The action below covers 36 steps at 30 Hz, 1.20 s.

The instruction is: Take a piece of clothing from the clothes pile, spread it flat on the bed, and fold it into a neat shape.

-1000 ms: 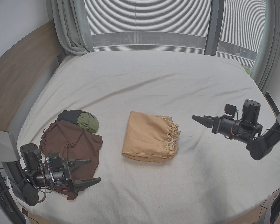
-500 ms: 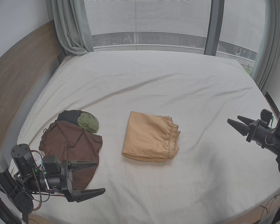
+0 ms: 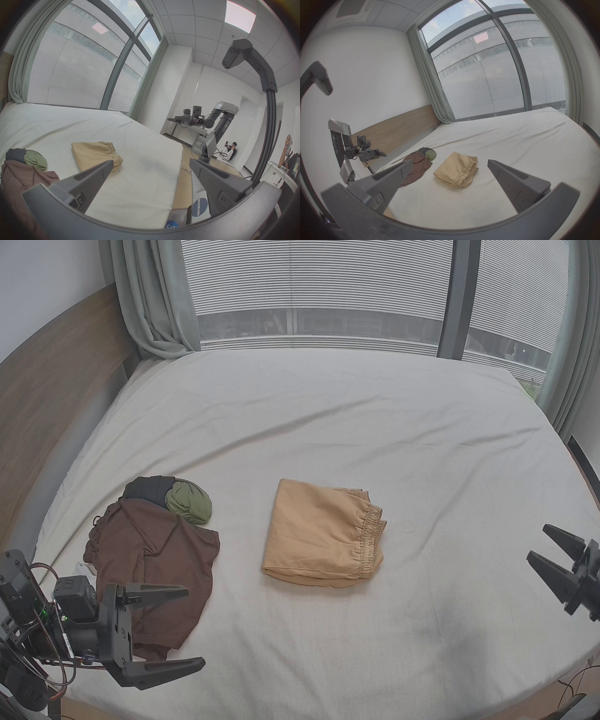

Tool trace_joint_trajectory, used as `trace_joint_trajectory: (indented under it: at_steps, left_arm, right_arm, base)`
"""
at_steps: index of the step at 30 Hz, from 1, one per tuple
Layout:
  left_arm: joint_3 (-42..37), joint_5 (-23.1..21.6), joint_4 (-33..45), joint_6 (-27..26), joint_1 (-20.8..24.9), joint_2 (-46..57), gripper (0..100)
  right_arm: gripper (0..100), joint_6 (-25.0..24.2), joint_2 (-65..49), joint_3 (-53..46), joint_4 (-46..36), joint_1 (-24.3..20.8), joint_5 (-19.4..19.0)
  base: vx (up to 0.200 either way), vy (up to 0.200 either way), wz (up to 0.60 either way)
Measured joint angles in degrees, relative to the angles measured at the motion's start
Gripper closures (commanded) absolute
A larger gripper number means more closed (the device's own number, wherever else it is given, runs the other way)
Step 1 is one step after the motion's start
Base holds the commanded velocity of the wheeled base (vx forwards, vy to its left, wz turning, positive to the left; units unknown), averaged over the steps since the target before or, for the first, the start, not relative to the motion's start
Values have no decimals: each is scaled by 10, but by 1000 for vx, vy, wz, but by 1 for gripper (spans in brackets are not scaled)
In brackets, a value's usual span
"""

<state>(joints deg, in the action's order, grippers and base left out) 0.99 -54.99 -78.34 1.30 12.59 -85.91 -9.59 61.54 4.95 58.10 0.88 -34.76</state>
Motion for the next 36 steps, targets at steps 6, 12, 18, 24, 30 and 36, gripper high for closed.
trace_joint_trajectory:
  at_steps: [6,12,18,24,30,36]
  left_arm:
    - [0,6,88,-1,-3,78,0]
    - [0,9,203,0,-5,178,0]
    - [0,9,345,0,-10,306,0]
    - [0,12,494,8,-15,463,0]
    - [0,60,616,5,-30,627,0]
    - [0,212,680,-4,-62,727,0]
  right_arm:
    - [0,1,-82,-33,-15,10,-4]
    - [0,1,-175,-39,-95,15,-5]
    - [0,1,-306,-39,-215,17,-7]
    - [0,3,-433,-39,-341,15,-6]
    - [0,22,-517,-40,-447,8,94]
    - [0,38,-560,-40,-504,3,301]
  base:
    - [0,0,0]
    - [0,0,0]
    - [0,0,0]
    - [0,0,0]
    - [0,0,0]
    - [0,0,0]
